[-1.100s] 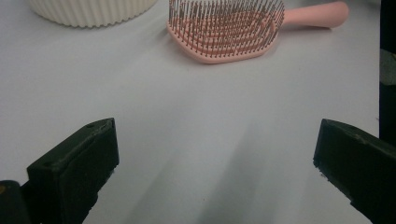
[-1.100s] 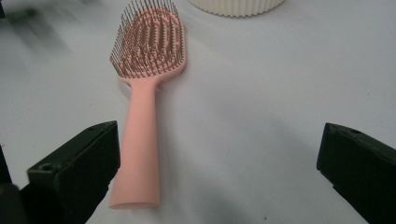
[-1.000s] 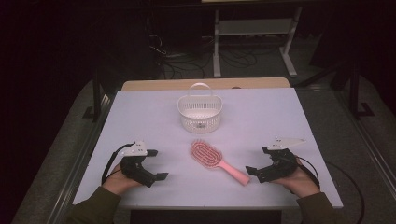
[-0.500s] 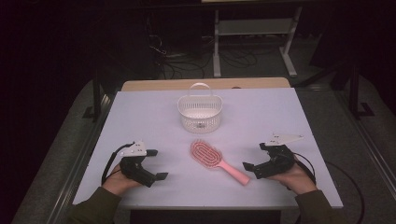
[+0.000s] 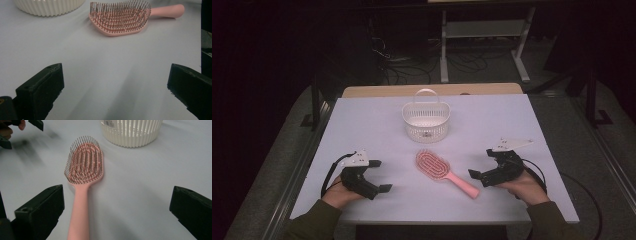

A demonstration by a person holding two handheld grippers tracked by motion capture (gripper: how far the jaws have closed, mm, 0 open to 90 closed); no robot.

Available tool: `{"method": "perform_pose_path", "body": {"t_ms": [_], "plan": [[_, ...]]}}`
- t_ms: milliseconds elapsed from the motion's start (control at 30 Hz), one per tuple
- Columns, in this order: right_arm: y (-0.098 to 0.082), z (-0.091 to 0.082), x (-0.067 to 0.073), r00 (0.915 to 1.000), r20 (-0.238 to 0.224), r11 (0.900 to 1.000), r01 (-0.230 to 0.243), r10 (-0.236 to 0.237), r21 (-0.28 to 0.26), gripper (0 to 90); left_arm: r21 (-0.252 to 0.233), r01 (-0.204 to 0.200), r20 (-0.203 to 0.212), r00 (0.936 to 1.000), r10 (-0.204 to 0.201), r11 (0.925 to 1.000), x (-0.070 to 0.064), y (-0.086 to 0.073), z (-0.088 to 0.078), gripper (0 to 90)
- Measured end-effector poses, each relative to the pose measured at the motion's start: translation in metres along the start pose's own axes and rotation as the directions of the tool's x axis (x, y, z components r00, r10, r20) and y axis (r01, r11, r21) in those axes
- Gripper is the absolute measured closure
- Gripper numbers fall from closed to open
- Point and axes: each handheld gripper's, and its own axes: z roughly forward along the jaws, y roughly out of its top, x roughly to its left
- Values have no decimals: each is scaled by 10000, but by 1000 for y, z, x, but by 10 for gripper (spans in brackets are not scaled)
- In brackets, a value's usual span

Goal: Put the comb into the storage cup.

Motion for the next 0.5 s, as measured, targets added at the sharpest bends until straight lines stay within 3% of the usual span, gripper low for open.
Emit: {"method": "perform_pose_path", "body": {"t_ms": [167, 500], "plan": [[5, 1, 1, 10000, 56, 9998, 25, -24, -174, 0, -5, 20, 95, 10000, -20, 10000, 0, 1, 1, 0], [11, 10, 4, 10000, -50, 10000, 28, -28, 44, 0, 4, -22, 108, 9999, 22, 10000, 1, 1, 2, 0]]}}
